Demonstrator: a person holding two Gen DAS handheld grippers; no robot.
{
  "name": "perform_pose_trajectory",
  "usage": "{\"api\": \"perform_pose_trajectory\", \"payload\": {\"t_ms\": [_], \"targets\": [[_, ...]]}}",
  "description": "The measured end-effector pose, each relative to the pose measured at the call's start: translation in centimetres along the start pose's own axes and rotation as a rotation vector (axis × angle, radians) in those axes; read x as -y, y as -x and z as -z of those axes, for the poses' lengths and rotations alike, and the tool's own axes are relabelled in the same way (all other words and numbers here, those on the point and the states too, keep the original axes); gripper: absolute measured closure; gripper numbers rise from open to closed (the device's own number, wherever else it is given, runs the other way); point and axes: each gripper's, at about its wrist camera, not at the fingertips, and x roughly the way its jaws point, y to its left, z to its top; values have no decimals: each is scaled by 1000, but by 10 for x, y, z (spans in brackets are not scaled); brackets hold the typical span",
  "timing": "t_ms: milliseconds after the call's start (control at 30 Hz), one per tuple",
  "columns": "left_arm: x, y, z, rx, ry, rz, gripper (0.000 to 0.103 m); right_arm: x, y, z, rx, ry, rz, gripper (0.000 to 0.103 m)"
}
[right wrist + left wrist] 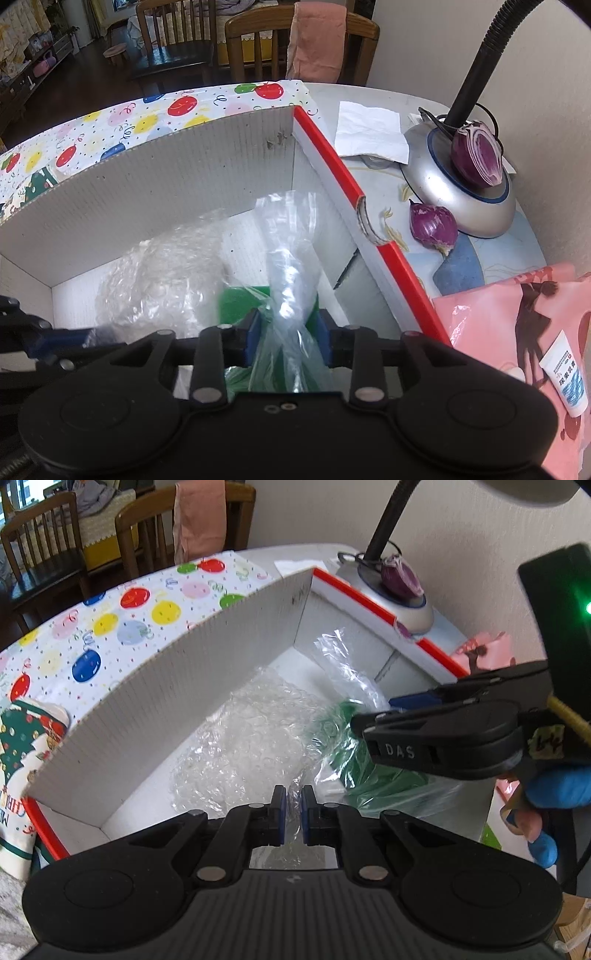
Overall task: Organize soft objects
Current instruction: 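Carry the bubble wrap and plastic bag into the red box with both tools, then open both tools to release bubble wrap and bag, then lift away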
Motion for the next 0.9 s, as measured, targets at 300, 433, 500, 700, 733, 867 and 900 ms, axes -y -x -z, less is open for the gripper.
{"api": "perform_pose_trajectory", "payload": {"t_ms": [300, 433, 500, 700, 733, 867, 900], "targets": [[1, 3, 1, 11, -2, -4, 95, 3, 8, 5, 16, -2, 1, 54], [3, 8, 1, 29, -7, -12, 94, 4, 16, 8, 31, 1, 3, 54], [3, 12, 1, 37, -5, -15, 94, 4, 21, 9, 39, 5, 4, 53], [5, 26, 3, 81, 0, -15, 92, 4, 40, 14, 70, 17, -8, 44], [5, 28, 4, 87, 2, -12, 90, 4, 43, 15, 74, 17, -15, 44], [7, 40, 6, 117, 1, -4, 74, 4, 56, 19, 95, 21, -18, 43], [8, 42, 7, 125, 1, -4, 63, 4, 59, 20, 100, 21, -19, 42]]}}
